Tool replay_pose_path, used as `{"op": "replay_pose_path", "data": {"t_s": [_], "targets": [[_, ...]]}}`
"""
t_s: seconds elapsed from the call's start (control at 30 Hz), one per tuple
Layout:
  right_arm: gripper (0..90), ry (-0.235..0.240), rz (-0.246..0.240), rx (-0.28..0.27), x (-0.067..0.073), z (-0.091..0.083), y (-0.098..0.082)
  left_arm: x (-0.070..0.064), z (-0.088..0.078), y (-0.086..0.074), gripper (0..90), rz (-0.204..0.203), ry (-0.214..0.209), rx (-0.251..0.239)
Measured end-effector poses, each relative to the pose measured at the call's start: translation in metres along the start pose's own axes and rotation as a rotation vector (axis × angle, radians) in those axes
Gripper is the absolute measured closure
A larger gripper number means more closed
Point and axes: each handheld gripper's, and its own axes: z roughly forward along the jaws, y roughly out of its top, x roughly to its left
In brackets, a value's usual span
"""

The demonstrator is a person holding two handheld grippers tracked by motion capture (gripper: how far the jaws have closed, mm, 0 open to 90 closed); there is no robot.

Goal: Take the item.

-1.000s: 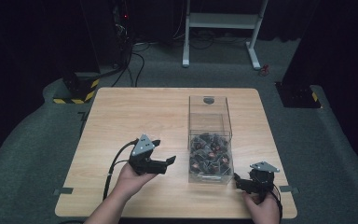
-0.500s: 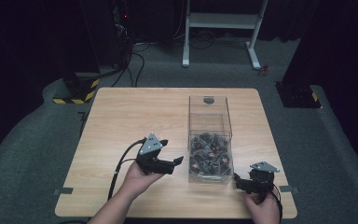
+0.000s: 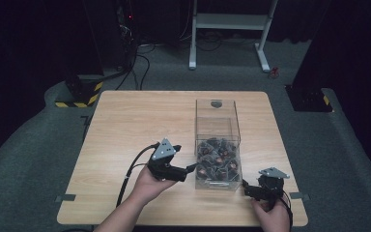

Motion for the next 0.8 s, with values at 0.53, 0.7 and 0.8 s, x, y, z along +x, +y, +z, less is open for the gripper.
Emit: {"op": "replay_pose_path", "data": {"t_s": [0.53,0.7,0.8], "targets": [[7.6,0.002,0.001,0.001,0.000,0.000,0.000,-0.010,0.015,0.007,15.2,0.014,-0.040,0.021],[7.6,0.003,0.001,0.001,0.000,0.000,0.000,-0.014,0.020,0.010,18.6,0.019,-0.057,0.025],[7.7,0.002,0.001,0.001,0.000,0.000,0.000,-0.015,0.022,0.012,20.3,0.019,-0.068,0.027]]}}
